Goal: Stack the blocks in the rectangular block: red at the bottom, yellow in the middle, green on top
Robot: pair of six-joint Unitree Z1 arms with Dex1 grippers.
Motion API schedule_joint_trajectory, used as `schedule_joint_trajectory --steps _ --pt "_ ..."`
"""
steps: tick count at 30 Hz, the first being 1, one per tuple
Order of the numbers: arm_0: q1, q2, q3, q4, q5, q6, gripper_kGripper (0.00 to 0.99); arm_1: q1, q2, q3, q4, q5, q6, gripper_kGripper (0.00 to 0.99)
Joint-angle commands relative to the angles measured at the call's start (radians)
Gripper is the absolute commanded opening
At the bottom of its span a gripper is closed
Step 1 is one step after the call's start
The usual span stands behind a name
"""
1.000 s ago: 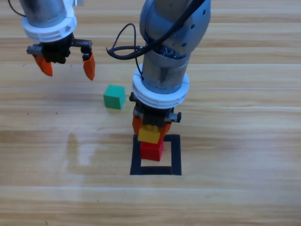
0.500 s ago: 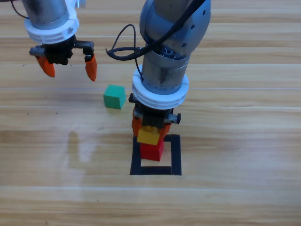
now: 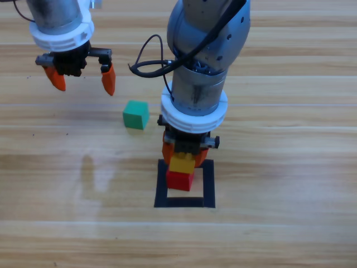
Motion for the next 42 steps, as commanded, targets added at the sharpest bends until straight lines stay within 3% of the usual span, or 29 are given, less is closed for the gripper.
schedule_joint_trajectory --steps 1,9,10,11,12,16,23,28,31,35,38,42 --pt "0.006 0.052 0.011 -0.014 -0.012 0.001 0.959 0.020 0.060 0.003 0.014 0.004 -0.025 0.000" --pt "0.004 0.061 0.014 -0.019 -0.012 0.001 0.959 0.020 0.068 -0.010 0.013 0.001 -0.063 0.000" --pt "0.004 0.063 0.014 -0.019 -0.012 0.001 0.959 0.020 0.073 -0.020 0.014 0.004 -0.075 0.302" --pt "0.004 0.064 0.014 -0.020 -0.012 0.001 0.959 0.020 0.074 -0.026 0.013 -0.001 -0.098 0.744" --pt "0.004 0.064 0.014 -0.020 -0.012 0.001 0.959 0.020 0.074 -0.033 0.014 -0.013 -0.121 0.969" --pt "0.004 0.064 0.014 -0.020 -0.012 0.001 0.959 0.020 0.063 -0.086 0.014 -0.122 -0.189 0.990" --pt "0.004 0.064 0.014 -0.020 -0.012 0.001 0.960 0.020 -0.030 -0.110 0.013 -0.148 -0.285 0.990" --pt "0.004 0.083 -0.017 -0.022 -0.012 -0.001 0.965 0.020 -0.225 -0.058 0.014 -0.236 -0.511 0.990" --pt "0.001 0.147 -0.075 -0.020 -0.021 -0.001 0.965 0.020 -0.357 0.091 0.013 -0.282 -0.678 0.990" --pt "-0.048 0.249 -0.152 -0.020 -0.027 0.004 0.962 0.020 -0.492 0.398 -0.056 -0.217 -0.830 0.990" --pt "-0.082 0.292 -0.188 -0.019 -0.033 0.005 0.960 0.020 -0.618 0.707 -0.279 -0.101 -1.006 0.990" --pt "-0.103 0.307 -0.216 -0.017 -0.036 0.008 0.959 0.020 -0.708 0.904 -0.480 0.004 -1.083 0.990"
